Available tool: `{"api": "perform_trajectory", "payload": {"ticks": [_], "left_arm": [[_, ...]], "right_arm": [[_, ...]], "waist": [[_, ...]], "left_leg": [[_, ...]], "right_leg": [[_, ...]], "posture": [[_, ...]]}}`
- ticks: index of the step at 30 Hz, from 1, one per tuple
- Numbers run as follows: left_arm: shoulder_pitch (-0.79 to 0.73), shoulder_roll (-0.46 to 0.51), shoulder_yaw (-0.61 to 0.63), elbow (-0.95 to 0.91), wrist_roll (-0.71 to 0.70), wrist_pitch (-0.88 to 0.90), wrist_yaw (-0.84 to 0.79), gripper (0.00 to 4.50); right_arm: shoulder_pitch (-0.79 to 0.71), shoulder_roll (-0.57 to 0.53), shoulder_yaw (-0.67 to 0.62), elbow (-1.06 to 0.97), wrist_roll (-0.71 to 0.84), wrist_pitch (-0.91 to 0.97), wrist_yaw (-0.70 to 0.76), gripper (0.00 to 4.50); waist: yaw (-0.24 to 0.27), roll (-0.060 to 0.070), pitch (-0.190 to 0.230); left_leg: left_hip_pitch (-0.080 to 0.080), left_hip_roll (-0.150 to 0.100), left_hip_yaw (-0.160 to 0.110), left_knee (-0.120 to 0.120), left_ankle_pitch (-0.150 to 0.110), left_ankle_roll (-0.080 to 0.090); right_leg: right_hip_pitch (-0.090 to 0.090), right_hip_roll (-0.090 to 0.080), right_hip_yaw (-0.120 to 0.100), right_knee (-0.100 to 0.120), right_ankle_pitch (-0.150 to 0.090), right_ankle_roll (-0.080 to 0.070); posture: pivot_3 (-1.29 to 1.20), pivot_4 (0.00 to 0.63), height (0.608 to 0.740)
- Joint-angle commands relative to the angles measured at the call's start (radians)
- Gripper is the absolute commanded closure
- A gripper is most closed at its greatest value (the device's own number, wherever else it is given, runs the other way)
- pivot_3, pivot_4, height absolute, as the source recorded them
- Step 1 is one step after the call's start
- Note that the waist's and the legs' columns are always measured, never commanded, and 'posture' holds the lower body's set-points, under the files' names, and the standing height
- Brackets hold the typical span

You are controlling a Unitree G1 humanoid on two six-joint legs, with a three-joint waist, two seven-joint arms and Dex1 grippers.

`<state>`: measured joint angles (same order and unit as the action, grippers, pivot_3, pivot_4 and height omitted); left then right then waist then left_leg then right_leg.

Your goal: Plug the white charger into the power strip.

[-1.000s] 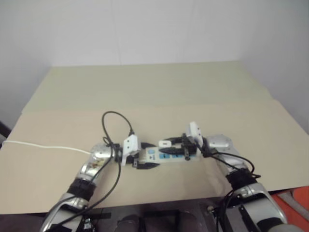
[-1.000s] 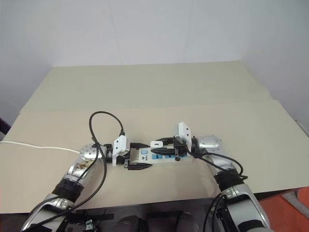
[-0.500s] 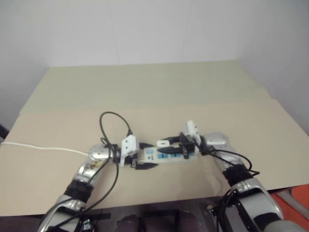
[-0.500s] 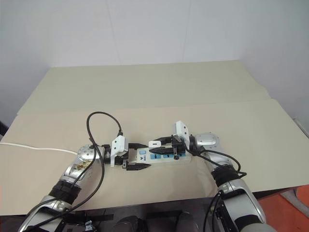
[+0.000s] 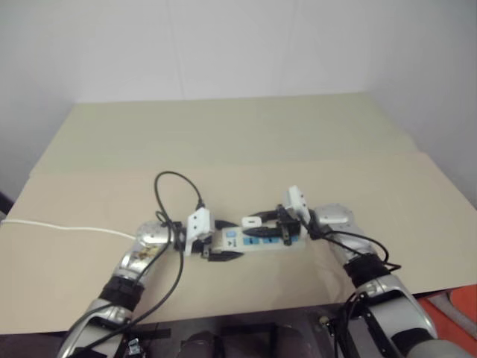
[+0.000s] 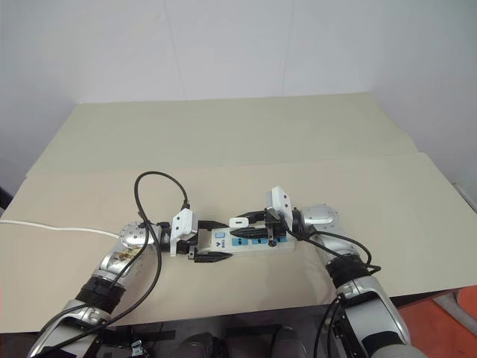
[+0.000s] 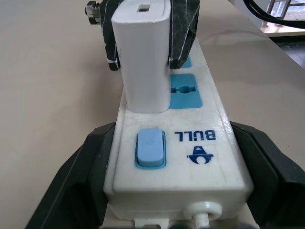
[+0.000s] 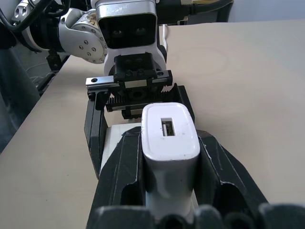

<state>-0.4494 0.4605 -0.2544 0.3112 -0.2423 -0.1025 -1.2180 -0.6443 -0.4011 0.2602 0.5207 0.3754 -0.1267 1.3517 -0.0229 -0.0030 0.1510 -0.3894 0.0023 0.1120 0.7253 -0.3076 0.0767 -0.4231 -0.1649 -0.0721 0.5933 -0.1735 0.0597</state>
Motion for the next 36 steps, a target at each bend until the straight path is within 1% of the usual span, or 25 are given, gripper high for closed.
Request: {"api": "perform_trajectory", "payload": {"ticks": [1,3,4,6,11,21,27,29,30,31,36], "left_arm": [[0.021,0.063,0.019,0.013,0.03,-0.003,-0.028,1.22],[0.021,0.064,0.019,0.013,0.03,-0.003,-0.028,1.22],[0.021,0.064,0.018,0.013,0.031,-0.004,-0.028,1.22],[0.021,0.065,0.017,0.015,0.03,-0.005,-0.028,1.22],[0.014,0.064,0.017,0.024,0.032,-0.008,-0.031,1.22],[0.001,0.047,0.016,0.041,0.035,-0.014,-0.024,1.22],[-0.005,0.036,0.025,0.041,0.032,-0.005,-0.003,1.22],[-0.005,0.032,0.028,0.038,0.031,-0.001,0.004,0.49],[-0.005,0.031,0.029,0.036,0.031,0.002,0.005,0.21],[-0.004,0.028,0.032,0.032,0.028,0.004,0.007,0.02],[-0.001,0.027,0.064,-0.041,-0.022,0.035,-0.003,0.02]], "right_arm": [[0.026,-0.042,-0.026,0.066,-0.064,0.011,-0.01,3.41],[0.028,-0.042,-0.028,0.063,-0.055,0.022,-0.001,2.68],[0.029,-0.042,-0.03,0.058,-0.051,0.03,0.001,2.46],[0.032,-0.04,-0.036,0.054,-0.054,0.029,-0.002,1.86],[0.031,-0.033,-0.054,0.054,-0.075,0.024,-0.007,0.05],[0.018,-0.053,-0.102,0.02,-0.061,0.054,0.008,0.02],[0.056,-0.158,-0.18,-0.169,0.029,0.174,0.046,0.02],[0.075,-0.198,-0.221,-0.238,0.068,0.227,0.042,0.0],[0.082,-0.209,-0.234,-0.26,0.08,0.247,0.036,0.0],[0.09,-0.221,-0.248,-0.279,0.091,0.263,0.03,0.0],[0.125,-0.266,-0.308,-0.336,0.115,0.314,0.006,0.0]], "waist": [[0.0,0.0,0.0],[0.0,0.0,0.0],[0.0,0.0,0.0],[-0.004,-0.001,0.0],[-0.014,-0.001,-0.001],[-0.015,-0.001,-0.001],[-0.009,-0.001,0.0],[-0.006,0.0,0.0],[-0.006,0.0,0.0],[-0.005,0.0,0.0],[0.006,-0.001,0.001]], "left_leg": [[0.0,0.0,0.0,0.0,0.0,0.0],[0.0,0.0,0.0,0.0,0.0,0.0],[0.0,0.0,0.0,0.0,0.0,0.0],[0.0,0.001,0.0,0.0,0.0,0.0],[0.002,0.002,0.001,-0.001,0.0,-0.001],[0.001,0.002,0.001,-0.001,0.0,-0.001],[-0.001,0.002,0.001,-0.002,0.0,-0.001],[-0.001,0.002,0.001,-0.002,0.0,-0.001],[-0.001,0.002,0.001,-0.002,0.0,-0.001],[-0.001,0.002,0.001,-0.002,0.0,-0.001],[0.0,0.002,0.001,-0.004,0.0,-0.001]], "right_leg": [[0.0,0.0,0.0,0.0,0.0,0.0],[0.0,0.0,0.0,0.0,0.0,0.0],[0.0,0.0,0.0,0.0,0.0,0.0],[0.0,0.0,0.0,0.0,0.0,0.0],[0.001,0.001,0.0,0.0,-0.001,-0.001],[0.0,0.001,0.0,0.0,-0.001,-0.001],[-0.001,0.0,0.0,0.0,-0.001,-0.001],[-0.002,0.0,0.0,0.0,-0.001,-0.001],[-0.002,0.0,0.0,0.0,-0.001,-0.001],[-0.003,0.0,0.0,0.0,-0.001,-0.001],[-0.003,0.0,0.0,-0.001,-0.001,-0.002]], "posture": [[0.0,0.15,0.74],[0.0,0.15,0.74],[0.0,0.15,0.74],[0.0,0.15,0.74],[0.0,0.15,0.74],[0.0,0.15,0.74],[0.0,0.15,0.74],[0.0,0.15,0.74],[0.0,0.15,0.74],[0.0,0.15,0.74],[0.0,0.15,0.74]]}}
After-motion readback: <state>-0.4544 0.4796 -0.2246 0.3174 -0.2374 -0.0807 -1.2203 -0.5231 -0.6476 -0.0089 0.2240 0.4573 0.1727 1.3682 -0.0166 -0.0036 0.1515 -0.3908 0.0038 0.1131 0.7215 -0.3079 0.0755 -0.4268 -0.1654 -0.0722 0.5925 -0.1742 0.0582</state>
